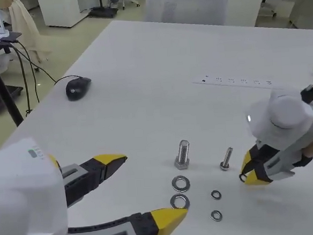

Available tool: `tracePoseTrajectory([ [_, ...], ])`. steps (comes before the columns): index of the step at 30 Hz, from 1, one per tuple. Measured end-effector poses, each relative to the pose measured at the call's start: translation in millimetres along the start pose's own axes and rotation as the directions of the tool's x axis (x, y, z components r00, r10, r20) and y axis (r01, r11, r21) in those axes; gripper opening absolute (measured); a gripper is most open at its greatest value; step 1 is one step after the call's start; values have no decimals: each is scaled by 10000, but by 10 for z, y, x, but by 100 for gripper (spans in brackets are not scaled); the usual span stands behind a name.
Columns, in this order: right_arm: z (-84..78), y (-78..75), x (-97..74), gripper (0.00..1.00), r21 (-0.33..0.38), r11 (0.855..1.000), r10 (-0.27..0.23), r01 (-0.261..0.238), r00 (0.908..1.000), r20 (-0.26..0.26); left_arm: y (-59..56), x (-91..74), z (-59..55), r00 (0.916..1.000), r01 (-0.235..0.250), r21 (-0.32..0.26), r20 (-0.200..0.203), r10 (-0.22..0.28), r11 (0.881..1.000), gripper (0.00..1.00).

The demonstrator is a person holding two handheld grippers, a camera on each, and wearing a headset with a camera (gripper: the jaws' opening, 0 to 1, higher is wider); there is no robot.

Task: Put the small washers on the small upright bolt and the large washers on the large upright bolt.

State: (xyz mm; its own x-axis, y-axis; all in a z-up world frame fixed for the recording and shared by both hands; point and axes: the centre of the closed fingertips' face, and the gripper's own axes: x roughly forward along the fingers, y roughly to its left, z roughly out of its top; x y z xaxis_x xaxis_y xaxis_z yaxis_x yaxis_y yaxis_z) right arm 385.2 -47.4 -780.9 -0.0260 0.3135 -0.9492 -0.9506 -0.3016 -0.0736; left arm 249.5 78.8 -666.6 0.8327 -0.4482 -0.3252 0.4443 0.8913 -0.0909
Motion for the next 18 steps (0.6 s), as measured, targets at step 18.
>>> tracePoseTrajectory([
  [18, 257, -458, -144, 12, -348, 9978, -565, 566, 9984, 19, 46, 20, -24, 10000, -43, -67, -46, 42, 10000, 66],
])
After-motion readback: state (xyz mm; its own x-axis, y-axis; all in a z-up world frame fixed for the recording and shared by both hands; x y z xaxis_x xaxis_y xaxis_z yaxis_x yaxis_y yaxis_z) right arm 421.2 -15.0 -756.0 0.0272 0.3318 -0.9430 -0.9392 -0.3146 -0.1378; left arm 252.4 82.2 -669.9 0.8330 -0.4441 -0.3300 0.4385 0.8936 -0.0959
